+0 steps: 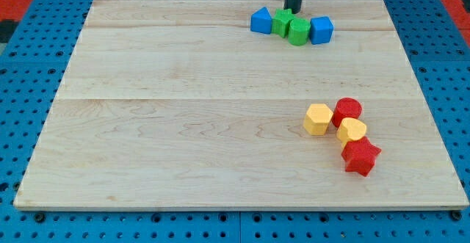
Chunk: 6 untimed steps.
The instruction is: Adjust the green blocks near the blue cube
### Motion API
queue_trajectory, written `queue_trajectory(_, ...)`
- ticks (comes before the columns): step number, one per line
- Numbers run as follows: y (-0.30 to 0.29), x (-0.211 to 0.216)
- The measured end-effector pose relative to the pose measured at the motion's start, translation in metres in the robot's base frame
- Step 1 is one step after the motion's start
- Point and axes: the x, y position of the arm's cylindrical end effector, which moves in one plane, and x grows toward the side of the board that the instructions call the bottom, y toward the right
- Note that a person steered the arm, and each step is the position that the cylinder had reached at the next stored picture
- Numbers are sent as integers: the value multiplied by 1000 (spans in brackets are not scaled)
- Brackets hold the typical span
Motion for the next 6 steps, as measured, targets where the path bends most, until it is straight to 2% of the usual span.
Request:
queue_trajectory(1,-36,18)
queue_trajectory(2,-23,44)
queue_trajectory(3,2,45)
queue_trajectory(4,3,27)
queue_trajectory(5,24,10)
queue_trajectory(6,112,30)
